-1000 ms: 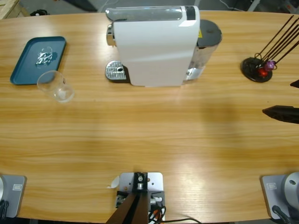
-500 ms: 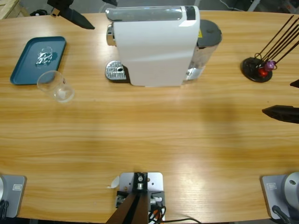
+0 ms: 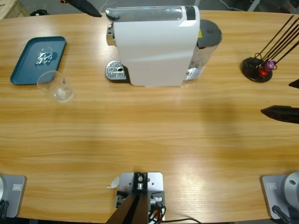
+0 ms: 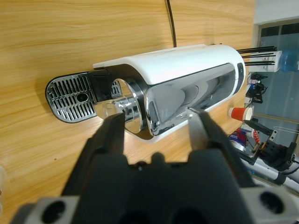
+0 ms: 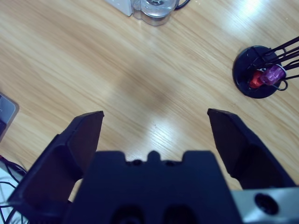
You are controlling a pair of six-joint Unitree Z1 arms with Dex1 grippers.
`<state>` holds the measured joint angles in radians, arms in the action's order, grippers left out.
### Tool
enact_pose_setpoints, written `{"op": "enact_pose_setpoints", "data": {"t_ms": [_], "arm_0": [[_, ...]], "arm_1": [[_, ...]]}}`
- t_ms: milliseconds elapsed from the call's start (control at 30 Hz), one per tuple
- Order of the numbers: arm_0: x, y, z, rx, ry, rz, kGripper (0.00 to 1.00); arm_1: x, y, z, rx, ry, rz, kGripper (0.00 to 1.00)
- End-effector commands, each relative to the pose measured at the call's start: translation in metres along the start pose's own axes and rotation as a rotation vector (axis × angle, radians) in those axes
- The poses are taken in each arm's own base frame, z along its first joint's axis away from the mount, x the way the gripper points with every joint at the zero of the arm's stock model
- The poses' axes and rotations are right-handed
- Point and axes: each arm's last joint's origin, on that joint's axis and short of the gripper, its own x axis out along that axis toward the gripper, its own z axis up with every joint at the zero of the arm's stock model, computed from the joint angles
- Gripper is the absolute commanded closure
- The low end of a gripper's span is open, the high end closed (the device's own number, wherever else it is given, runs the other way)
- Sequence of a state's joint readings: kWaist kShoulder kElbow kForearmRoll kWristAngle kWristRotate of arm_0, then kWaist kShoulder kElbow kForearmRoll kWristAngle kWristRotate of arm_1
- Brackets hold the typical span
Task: Pour coffee
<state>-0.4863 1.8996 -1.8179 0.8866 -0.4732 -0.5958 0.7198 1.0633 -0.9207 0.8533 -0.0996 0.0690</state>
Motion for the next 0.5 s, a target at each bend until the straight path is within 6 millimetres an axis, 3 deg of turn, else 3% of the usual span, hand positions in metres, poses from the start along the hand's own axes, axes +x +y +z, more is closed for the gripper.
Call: {"op": "enact_pose_setpoints", "data": {"t_ms": [33, 333, 433, 500], "arm_0": [[0.0303, 0.0165, 0.0058, -0.047, 0.050, 0.058, 0.740], [0.0342, 0.0194, 0.0013, -0.054, 0.068, 0.069, 0.741], [0.0358, 0.0192, 0.0009, -0.052, 0.071, 0.072, 0.855], [0.0370, 0.0188, 0.0007, -0.051, 0.073, 0.071, 0.855]], "arm_1": [[0.0131, 0.0005, -0.0032, 0.011, 0.051, 0.002, 0.000], [0.0112, 0.0003, -0.0043, 0.012, 0.042, 0.004, 0.000], [0.0111, 0.0003, -0.0043, 0.012, 0.042, 0.004, 0.000], [0.0114, 0.0003, -0.0041, 0.012, 0.044, 0.004, 0.000]]}}
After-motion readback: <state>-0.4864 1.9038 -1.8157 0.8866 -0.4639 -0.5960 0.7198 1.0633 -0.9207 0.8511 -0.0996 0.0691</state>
